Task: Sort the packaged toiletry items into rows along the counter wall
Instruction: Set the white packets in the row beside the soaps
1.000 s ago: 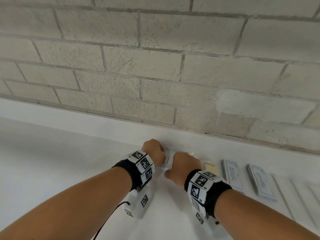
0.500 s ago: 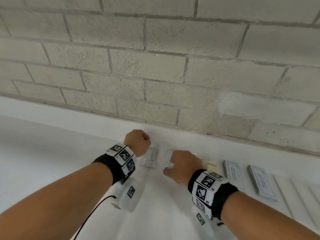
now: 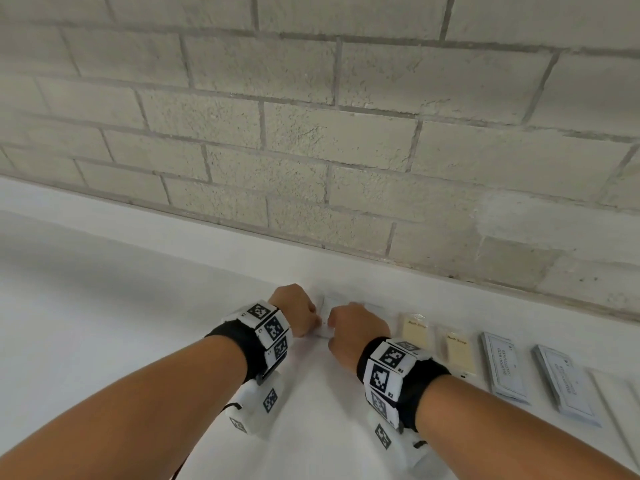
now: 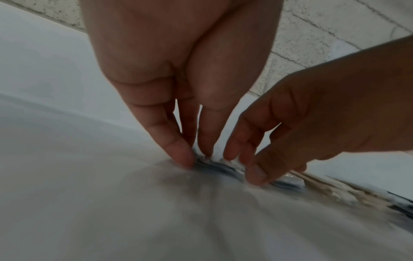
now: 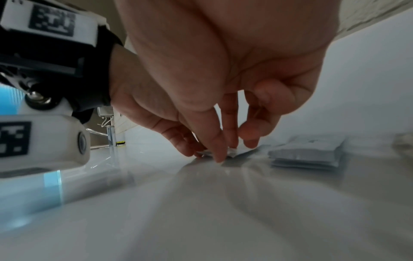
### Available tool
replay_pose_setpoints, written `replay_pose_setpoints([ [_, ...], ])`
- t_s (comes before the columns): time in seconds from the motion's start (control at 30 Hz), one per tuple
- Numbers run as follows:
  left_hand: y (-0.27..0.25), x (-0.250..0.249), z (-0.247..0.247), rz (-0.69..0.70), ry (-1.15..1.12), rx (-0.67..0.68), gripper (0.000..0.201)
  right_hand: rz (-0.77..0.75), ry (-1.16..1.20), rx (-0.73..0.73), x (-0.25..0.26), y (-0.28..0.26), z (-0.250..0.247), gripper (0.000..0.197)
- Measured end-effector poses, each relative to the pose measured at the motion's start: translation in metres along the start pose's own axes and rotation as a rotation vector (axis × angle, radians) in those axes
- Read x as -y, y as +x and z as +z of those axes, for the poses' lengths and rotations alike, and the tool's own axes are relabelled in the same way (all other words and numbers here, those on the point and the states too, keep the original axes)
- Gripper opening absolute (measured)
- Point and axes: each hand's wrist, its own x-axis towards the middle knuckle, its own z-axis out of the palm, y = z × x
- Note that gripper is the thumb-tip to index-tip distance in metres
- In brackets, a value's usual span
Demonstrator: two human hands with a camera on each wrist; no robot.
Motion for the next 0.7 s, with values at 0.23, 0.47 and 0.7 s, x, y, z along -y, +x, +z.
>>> replay_pose_setpoints([
  [0.23,0.007,-0.001,-0.001,0.037,0.088,-0.005,0.027,-0.012,0.035,-0.025,0.003,0.004,0.004,0.032],
  [0.47,0.009,-0.005,-0.001,0.017,0.042,0.014,0.024,0.005,0.095,-0.017,0.003,0.006,0.003,0.037],
  [0.7,0.009,-0.005,-0.003,-0.020,-0.081,0.030,0.024,0.109,0.102,0.012,0.002,0.008,0.003,0.028],
])
